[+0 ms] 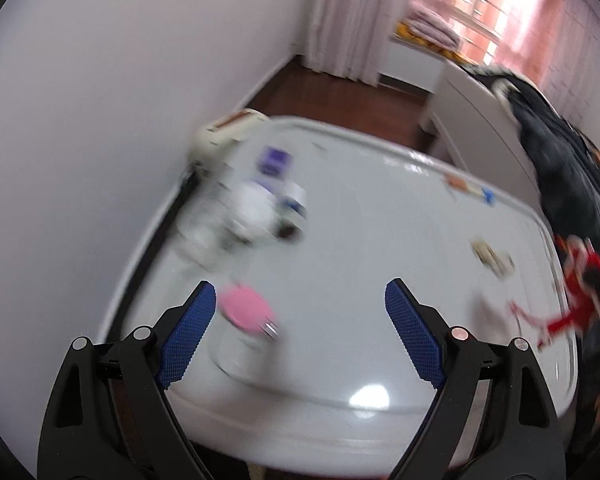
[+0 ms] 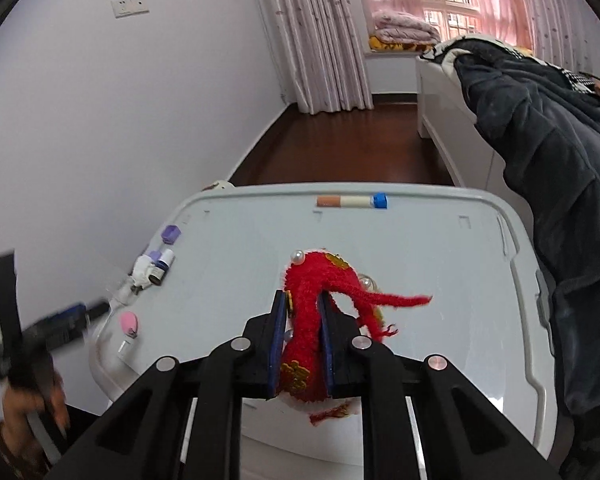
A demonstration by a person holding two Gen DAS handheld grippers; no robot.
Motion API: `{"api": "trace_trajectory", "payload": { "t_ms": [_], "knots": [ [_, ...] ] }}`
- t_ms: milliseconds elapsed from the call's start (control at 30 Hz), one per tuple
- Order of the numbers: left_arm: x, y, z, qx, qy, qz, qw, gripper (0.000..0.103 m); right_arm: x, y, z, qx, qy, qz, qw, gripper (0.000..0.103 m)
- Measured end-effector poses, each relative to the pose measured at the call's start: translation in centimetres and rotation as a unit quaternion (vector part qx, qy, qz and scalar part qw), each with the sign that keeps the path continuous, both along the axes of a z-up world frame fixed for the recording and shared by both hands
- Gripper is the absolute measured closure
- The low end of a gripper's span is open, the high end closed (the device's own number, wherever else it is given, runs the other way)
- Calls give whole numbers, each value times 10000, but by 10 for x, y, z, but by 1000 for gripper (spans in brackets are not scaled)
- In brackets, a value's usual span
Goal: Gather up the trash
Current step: 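Grasp the red packet with the right tool and lift it, then move the left tool toward the clear cup while the right tool holds the red packet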
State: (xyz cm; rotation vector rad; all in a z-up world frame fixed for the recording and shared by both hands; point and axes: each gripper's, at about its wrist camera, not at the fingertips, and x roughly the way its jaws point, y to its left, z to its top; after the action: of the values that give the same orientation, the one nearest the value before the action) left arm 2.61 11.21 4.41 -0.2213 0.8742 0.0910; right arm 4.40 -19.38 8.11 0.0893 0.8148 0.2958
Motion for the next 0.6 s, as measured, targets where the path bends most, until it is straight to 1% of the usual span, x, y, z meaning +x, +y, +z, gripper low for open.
{"api": "trace_trajectory", "payload": {
  "t_ms": [33,100,167,200,233,267,367,500,533,567,600],
  "knots": [
    [11,16,6,30,22,123,9999,18,0,1,2,-21,-33,19,10000,87],
    [22,31,10,178,43,232,9996,18,1,1,6,-44,-63,50,10000,87],
    [36,45,9,509,134,187,9984,18,1,0,8,-40,-91,71,9999,87],
    [41,50,4,687,226,102,9973,18,3,-1,8,-39,-98,77,9999,87],
    [48,54,-4,888,404,-9,9952,18,4,-2,8,-31,-95,76,9999,87],
    [53,56,-12,1007,549,-100,9934,18,4,-4,8,-18,-91,68,9999,87],
    [63,52,-35,1149,906,-410,9884,18,8,-8,7,67,-42,27,10000,87],
    [75,41,-58,1843,1023,-551,9760,18,11,-8,5,94,-14,33,9999,87],
    [78,40,-64,1986,1039,-580,9728,22,11,-7,4,81,-11,55,10000,87],
    [80,41,-65,1964,1004,-608,9735,36,11,-6,4,73,-14,71,9999,87],
    [79,42,-63,1744,913,-660,9782,47,10,-4,4,53,-26,88,9999,87]
  ]
}}
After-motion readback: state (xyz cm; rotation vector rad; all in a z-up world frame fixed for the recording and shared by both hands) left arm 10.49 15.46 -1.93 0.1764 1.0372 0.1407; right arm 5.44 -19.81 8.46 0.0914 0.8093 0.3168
